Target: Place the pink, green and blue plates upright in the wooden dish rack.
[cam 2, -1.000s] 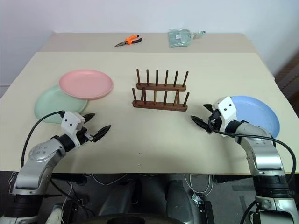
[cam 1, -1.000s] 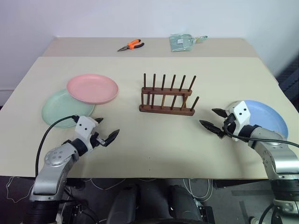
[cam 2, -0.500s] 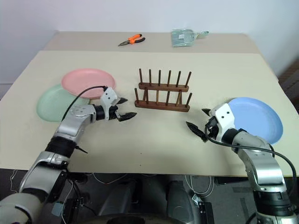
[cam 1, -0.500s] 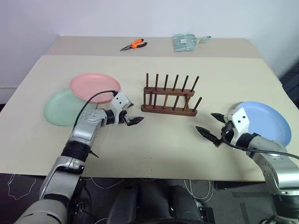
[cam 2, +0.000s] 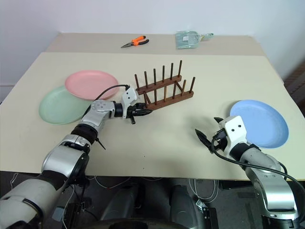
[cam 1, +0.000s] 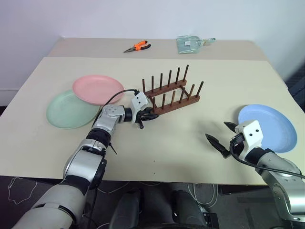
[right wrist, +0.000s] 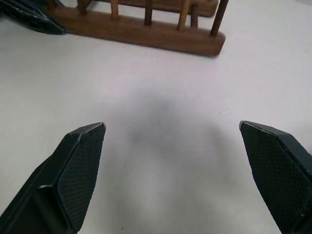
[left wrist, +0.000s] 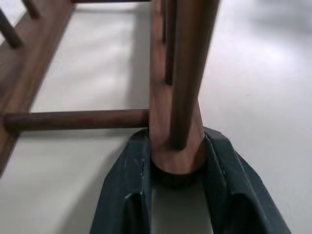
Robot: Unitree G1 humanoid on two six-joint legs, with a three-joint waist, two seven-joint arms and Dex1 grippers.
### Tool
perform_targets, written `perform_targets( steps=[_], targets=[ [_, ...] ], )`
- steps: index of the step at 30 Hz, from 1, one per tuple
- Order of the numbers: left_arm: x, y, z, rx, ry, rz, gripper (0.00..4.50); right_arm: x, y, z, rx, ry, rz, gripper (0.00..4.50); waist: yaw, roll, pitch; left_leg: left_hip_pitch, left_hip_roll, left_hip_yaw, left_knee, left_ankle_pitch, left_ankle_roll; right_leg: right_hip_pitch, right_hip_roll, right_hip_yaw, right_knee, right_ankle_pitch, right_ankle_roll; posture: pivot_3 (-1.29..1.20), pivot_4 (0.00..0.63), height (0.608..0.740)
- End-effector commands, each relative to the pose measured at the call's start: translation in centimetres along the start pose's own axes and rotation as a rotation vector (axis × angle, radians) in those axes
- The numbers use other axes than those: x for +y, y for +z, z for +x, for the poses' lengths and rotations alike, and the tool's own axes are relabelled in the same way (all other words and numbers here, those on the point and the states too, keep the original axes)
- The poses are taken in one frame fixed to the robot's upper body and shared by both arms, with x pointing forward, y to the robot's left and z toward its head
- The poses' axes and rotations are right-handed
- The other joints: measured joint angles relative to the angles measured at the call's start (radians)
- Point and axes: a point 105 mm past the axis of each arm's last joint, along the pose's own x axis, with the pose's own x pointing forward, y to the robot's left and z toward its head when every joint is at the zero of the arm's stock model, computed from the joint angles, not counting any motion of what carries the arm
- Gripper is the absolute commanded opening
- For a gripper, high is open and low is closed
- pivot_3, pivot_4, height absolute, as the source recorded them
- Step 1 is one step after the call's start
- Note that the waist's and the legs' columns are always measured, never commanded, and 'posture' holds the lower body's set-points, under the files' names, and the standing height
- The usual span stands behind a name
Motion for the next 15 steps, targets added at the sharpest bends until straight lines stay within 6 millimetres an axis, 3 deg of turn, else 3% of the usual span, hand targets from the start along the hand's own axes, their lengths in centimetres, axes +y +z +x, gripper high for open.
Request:
perform_targets(
  steps=[1, 6, 9, 15],
  targets=[
    [-2.1, -0.8, -0.1, -0.01, -0.119, 0.013, 0.76, -0.8, 1.0, -0.2, -0.031, -0.004, -0.041, 4.5, -0.001, 0.0, 0.0, 0.0, 0.0, 0.0, 0.0, 0.0, 0.0, 0.0, 0.0, 0.0, 0.0, 0.0, 0.0, 0.0, 0.15, 0.738],
    [-6.0, -0.2, -1.1, -0.042, -0.301, 0.112, 0.76, -1.9, 0.9, -1.0, -0.002, -0.013, -0.075, 4.5, 0.0, 0.001, 0.0, 0.0, 0.0, 0.0, 0.0, 0.0, 0.0, 0.0, 0.0, 0.0, 0.0, 0.0, 0.0, 0.0, 0.15, 0.738],
    [-7.2, -0.1, -1.7, -0.04, -0.34, 0.106, 0.76, -2.5, 0.9, -1.4, 0.009, -0.024, -0.089, 4.5, 0.001, 0.001, 0.0, 0.0, 0.0, 0.0, 0.0, 0.0, 0.0, 0.0, -0.001, 0.001, 0.0, 0.0, 0.0, 0.0, 0.15, 0.738],
    [-5.3, -2.4, -3.5, 0.096, -0.184, 0.115, 3.69, -3.8, -0.2, -2.9, 0.092, -0.041, -0.129, 4.5, -0.001, 0.001, 0.0, 0.0, 0.001, 0.0, 0.001, 0.0, 0.0, 0.0, -0.001, 0.001, 0.0, -0.001, -0.003, 0.0, 0.15, 0.738]
  ],
)
